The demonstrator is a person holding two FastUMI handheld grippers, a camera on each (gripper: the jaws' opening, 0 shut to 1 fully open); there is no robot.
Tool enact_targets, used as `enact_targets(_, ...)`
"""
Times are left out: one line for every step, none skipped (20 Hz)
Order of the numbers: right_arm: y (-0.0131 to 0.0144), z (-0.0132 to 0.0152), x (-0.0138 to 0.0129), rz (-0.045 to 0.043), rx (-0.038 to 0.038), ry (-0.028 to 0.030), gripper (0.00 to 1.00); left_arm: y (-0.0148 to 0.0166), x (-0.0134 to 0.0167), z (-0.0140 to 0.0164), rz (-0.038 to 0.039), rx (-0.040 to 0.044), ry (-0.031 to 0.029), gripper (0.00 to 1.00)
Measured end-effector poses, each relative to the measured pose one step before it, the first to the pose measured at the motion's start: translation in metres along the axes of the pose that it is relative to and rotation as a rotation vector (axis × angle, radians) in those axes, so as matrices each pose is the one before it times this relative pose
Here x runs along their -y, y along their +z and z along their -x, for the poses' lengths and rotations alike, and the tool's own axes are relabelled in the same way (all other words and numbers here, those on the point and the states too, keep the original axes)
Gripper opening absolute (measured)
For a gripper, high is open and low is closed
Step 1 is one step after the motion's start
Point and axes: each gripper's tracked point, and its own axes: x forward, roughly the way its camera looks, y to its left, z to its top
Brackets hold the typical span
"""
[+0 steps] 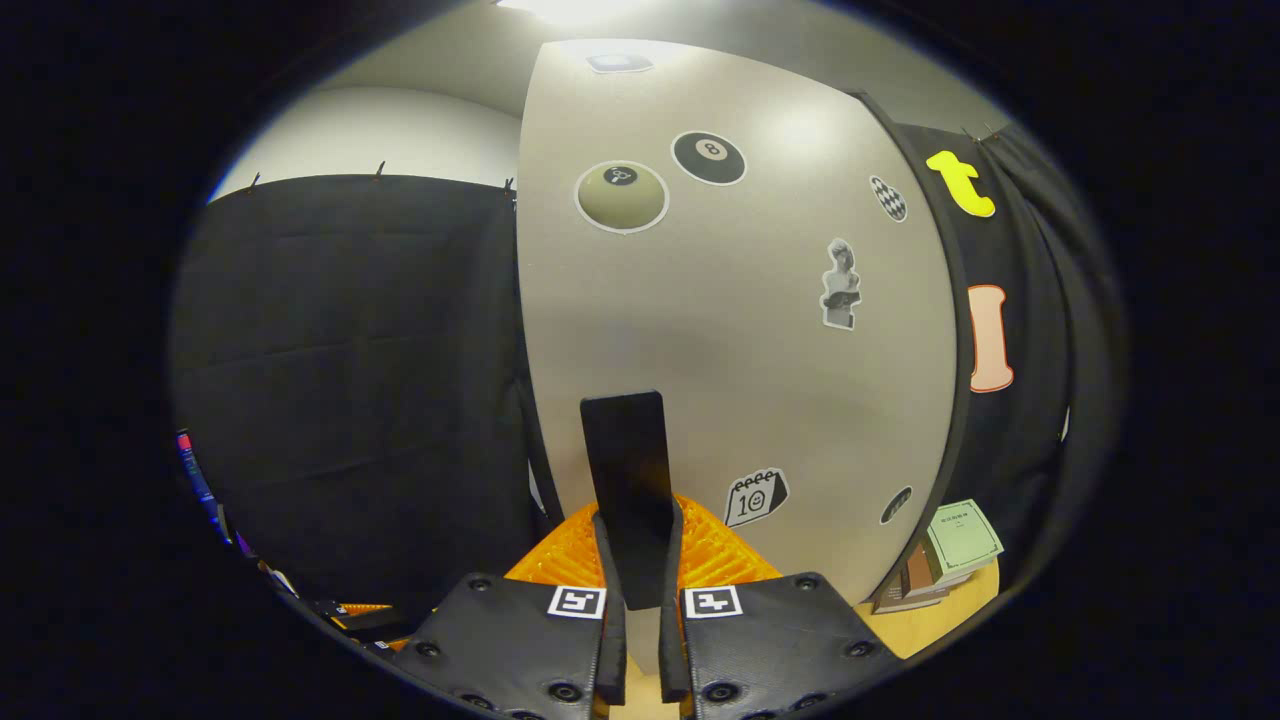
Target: Open the cabinet door with the right hand, grasp the bottle in the cabinet with the left hand and place it on the coaster, then close the cabinet door with the right hand.
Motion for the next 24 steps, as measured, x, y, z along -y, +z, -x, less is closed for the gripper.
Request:
enact_targets(-0.00036, 0.00524, 0.00259, -0.00263, 0.00169, -0.00255, 0.15, -0.00076, 0.00803, -0.00087, 0.00012, 0.00065, -0.01742, 0.83)
enact_targets(0.00017, 0.00421, 0.0033, -0.00034, 0.00144, -0.00438, 0.11, 0.00125, 0.0081, -0.00214, -0.00201, -0.00058, -0.017, 0.83)
enact_targets(-0.00115, 0.00487, 0.00232, 0.00073, 0.00124, -0.00499, 0.11, -0.00059, 0.00751, -0.00319, -0.00346, -0.00101, -0.0148, 0.83)
enact_targets(-0.00003, 0.00478, 0.00274, 0.00241, 0.0, -0.00504, 0.15, 0.00025, 0.00651, -0.00294, -0.00456, -0.00076, -0.0151, 0.83)
enact_targets(-0.00039, 0.00465, 0.00239, 0.00203, 0.00061, -0.00325, 0.11, 0.00064, 0.00569, -0.00282, -0.00439, 0.00272, -0.0121, 0.83)
enact_targets(0.00003, 0.00403, 0.00186, 0.00069, 0.00092, -0.00012, 0.15, 0.00177, 0.00543, -0.00276, -0.00372, 0.00516, -0.01376, 0.83)
enact_targets(-0.00029, 0.00353, 0.00257, -0.00438, 0.00126, -0.00062, 0.14, 0.00195, 0.006, -0.00214, -0.00375, 0.00474, -0.01299, 0.83)
enact_targets(-0.00049, 0.00306, 0.00295, -0.00324, -0.00227, -0.00329, 0.14, 0.001, 0.00518, -0.00209, -0.00291, 0.00297, -0.01223, 0.82)
enact_targets(0.00062, 0.00248, 0.00315, -0.00012, 0.00044, -0.00801, 0.11, -0.00142, 0.00612, -0.00236, -0.00171, -0.0009, -0.01367, 0.83)
enact_targets(0.00029, 0.00357, 0.00278, 0.00471, -0.00099, -0.01293, 0.14, -0.00009, 0.00503, -0.00261, -0.0013, -0.00386, -0.01247, 0.83)
enact_targets(-0.00044, 0.00451, 0.00257, 0.00741, -0.00049, -0.0162, 0.14, -0.00188, 0.00066, 0.00211, -0.00102, -0.00151, -0.0128, 0.83)
enact_targets(-0.00052, 0.00466, 0.00295, 0.00244, -0.00375, -0.02191, 0.1, 0.00059, 0.00247, -0.00083, -0.0017, -0.00211, -0.01372, 0.83)
enact_targets(0.00015, 0.00622, 0.00265, -0.00003, -0.0017, -0.02617, 0.14, -0.00033, 0.00522, -0.00441, -0.00285, -0.00306, -0.01154, 0.83)
enact_targets(-0.00023, 0.00598, 0.00372, 0.00153, -0.00015, -0.02788, 0.14, -0.00024, 0.004, -0.00329, -0.00279, -0.00274, -0.0107, 0.83)
enact_targets(-0.00066, 0.00405, 0.00538, -0.00313, 0.00251, -0.02731, 0.14, -0.00126, 0.00412, -0.00367, -0.00256, -0.00422, -0.0098, 0.83)
enact_targets(0.00102, 0.00314, 0.00492, -0.00513, 0.00185, -0.02646, 0.14, 0.00057, 0.00281, -0.0033, -0.00107, -0.00069, -0.00909, 0.83)
enact_targets(-0.00005, 0.00238, 0.00467, -0.00511, 0.00228, -0.02372, 0.14, -0.00037, 0.00598, -0.00433, -0.00049, 0.00127, -0.01293, 0.83)
enact_targets(0.00067, 0.00161, 0.00499, -0.00172, 0.00163, -0.02322, 0.14, -0.00056, 0.00585, -0.00314, -0.00174, 0.00079, -0.01338, 0.83)
enact_targets(-0.00109, 0.00214, 0.00557, -0.00259, 0.00223, -0.02388, 0.14, -0.00124, 0.00402, -0.00211, -0.00232, -0.00112, -0.01121, 0.83)
enact_targets(0.00088, 0.00517, 0.00602, -0.00537, 0.00144, -0.02704, 0.13, -0.00073, 0.00398, -0.00219, -0.00226, -0.00296, -0.01143, 0.83)
enact_targets(0.00125, 0.00744, 0.00891, -0.01215, -0.00117, -0.03044, 0.1, -0.00205, 0.0035, -0.00268, -0.00124, -0.00387, -0.01238, 0.83)
enact_targets(0.00139, 0.00546, 0.00863, -0.01814, 0.00203, -0.03013, 0.13, -0.00085, 0.00381, -0.00325, -0.00063, -0.00207, -0.0129, 0.83)
enact_targets(0.00034, 0.00245, 0.00831, -0.01396, 0.00256, -0.02685, 0.13, -0.00037, 0.00527, -0.00383, -0.0013, -0.0006, -0.01328, 0.83)
enact_targets(0.00109, 0.0022, 0.01022, -0.00481, 0.00146, -0.02718, 0.13, 0.00074, 0.00597, -0.00068, -0.00226, 0.00051, -0.01494, 0.83)
